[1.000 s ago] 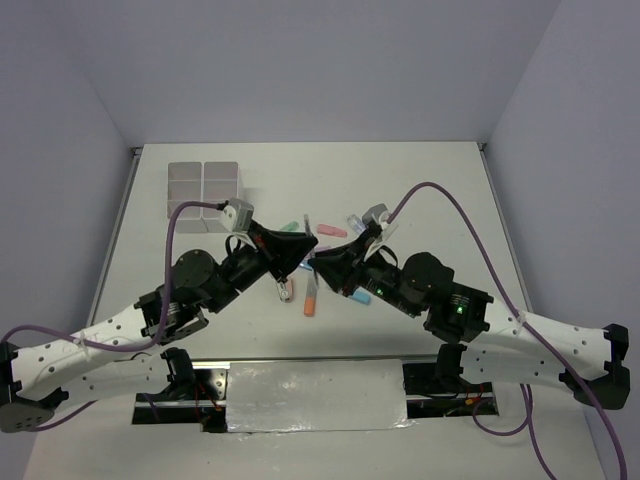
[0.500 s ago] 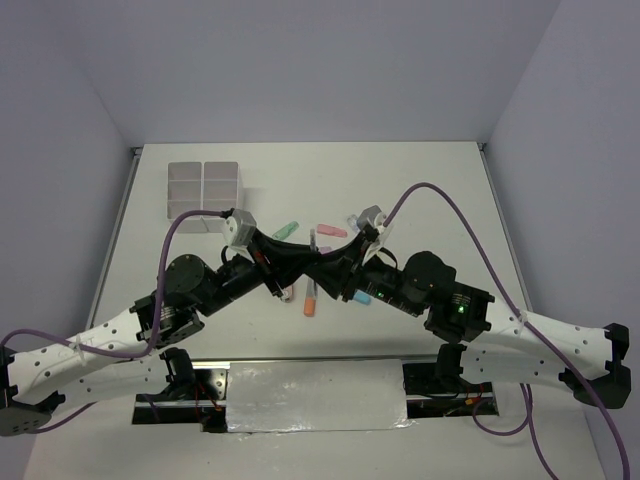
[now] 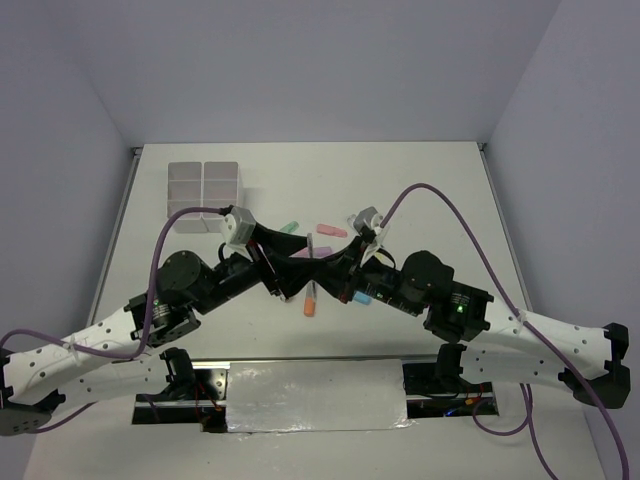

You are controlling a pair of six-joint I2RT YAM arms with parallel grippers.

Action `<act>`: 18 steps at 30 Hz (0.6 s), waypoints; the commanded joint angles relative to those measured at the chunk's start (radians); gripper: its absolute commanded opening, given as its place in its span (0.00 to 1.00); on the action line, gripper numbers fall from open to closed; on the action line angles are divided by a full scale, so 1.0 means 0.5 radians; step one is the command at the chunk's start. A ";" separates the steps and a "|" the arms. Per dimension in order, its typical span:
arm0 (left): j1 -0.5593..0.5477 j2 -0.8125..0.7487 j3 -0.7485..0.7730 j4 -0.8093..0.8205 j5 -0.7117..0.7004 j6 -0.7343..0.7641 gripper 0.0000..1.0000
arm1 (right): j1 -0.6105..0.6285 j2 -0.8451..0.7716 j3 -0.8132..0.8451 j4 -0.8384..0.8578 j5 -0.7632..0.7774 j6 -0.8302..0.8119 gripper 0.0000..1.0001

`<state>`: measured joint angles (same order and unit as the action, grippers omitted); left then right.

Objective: Sort the stationery into containers
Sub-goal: Close the pen cap on the pen.

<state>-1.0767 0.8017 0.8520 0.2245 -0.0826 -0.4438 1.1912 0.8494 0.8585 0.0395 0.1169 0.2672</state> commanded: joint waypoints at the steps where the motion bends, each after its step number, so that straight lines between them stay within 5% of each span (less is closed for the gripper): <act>1: -0.013 0.001 0.094 -0.029 0.024 0.065 0.72 | -0.002 0.001 0.102 0.071 0.015 -0.031 0.00; 9: -0.013 -0.032 0.097 -0.029 -0.092 0.069 0.62 | -0.005 0.028 0.118 0.038 -0.031 -0.053 0.00; 18: -0.016 -0.082 0.143 -0.059 -0.194 0.084 0.63 | 0.001 0.068 0.124 -0.008 -0.047 -0.071 0.00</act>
<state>-1.0779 0.7837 0.8688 0.1577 -0.1474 -0.4202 1.1908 0.8791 0.8661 0.0299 0.1070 0.2512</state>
